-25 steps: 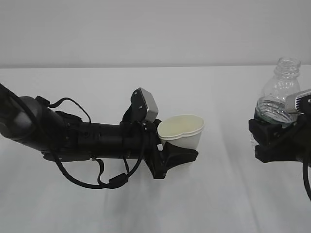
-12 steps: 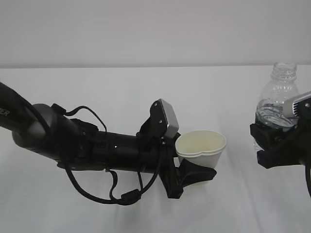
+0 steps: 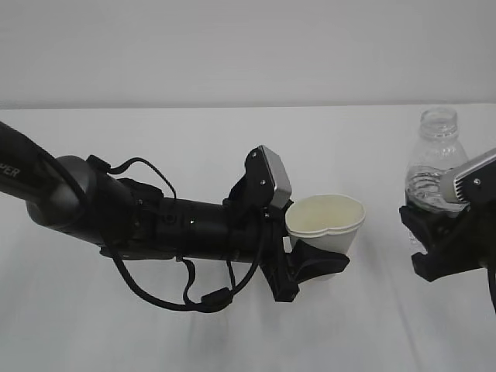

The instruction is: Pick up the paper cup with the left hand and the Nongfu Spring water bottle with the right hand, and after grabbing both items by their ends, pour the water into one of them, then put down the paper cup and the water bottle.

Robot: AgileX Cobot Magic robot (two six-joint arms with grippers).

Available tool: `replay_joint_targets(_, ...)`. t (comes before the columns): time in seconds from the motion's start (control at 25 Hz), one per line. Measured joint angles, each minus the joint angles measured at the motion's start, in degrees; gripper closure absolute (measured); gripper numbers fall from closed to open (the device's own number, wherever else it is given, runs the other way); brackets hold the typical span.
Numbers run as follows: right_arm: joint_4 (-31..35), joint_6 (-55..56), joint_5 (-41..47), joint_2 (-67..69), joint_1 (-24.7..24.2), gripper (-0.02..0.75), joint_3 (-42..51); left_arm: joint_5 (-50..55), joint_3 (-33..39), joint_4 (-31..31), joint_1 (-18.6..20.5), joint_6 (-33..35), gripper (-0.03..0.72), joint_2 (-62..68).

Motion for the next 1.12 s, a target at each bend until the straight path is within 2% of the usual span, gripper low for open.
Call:
replay_joint_targets(0.48, 7.4, -18.42, 0.12, 0.0, 0.0, 0.341, 0.0, -0.01, 0.0, 0.57, -0.85, -0.1, 0.262, 0.0)
replay_joint_targets(0.76, 9.29, -28.83, 0.0, 0.0, 0.0, 0.341, 0.0, 1.52, 0.0, 1.07, -3.73, -0.2, 0.263, 0.0)
replay_joint_targets(1.12, 10.76, -42.8, -1.97, 0.0, 0.0, 0.341, 0.0, 2.63, -0.03, 0.83, -3.71, -0.2, 0.263, 0.04)
